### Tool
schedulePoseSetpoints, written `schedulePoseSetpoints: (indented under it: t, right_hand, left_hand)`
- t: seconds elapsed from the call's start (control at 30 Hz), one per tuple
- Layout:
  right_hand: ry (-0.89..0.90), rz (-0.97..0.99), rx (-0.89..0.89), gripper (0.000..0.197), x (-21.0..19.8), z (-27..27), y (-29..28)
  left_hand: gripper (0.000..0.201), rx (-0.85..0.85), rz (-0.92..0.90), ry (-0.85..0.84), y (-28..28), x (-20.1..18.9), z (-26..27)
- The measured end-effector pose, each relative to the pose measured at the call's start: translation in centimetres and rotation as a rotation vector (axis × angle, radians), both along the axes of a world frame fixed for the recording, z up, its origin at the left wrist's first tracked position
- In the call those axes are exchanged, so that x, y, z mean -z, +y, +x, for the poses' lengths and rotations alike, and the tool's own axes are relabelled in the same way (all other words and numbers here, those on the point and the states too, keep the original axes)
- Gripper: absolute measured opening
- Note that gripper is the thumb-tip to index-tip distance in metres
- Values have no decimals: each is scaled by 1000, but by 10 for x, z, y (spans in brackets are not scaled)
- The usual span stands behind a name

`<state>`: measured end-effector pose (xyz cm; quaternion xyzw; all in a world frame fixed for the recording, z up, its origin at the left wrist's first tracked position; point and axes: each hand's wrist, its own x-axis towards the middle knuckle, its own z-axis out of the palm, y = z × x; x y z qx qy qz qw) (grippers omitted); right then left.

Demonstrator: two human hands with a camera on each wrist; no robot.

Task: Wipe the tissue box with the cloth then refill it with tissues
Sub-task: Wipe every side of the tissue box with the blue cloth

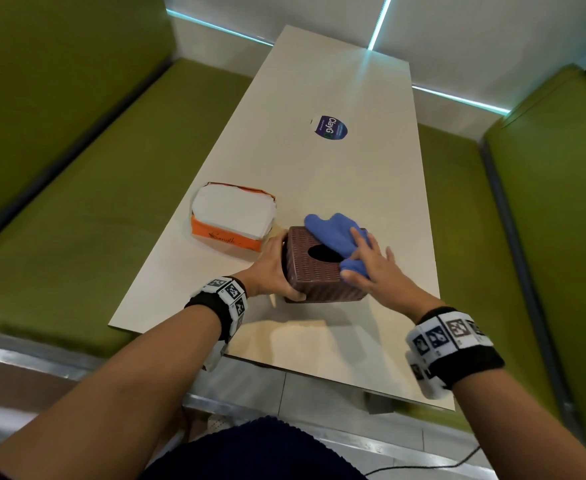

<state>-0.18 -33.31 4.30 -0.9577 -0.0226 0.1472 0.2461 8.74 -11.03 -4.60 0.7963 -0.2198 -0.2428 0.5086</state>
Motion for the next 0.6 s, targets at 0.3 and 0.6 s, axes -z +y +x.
schedulePoseSetpoints:
  t: [0.3,0.6]
  right_hand:
    - [-228,-85,63,35,15,25,74]
    - [-240,-183,193,48,14,46,65]
  left_hand:
    - [143,-16,35,-51,-2,5,3]
    - [148,-84,10,9,-9,14,-1]
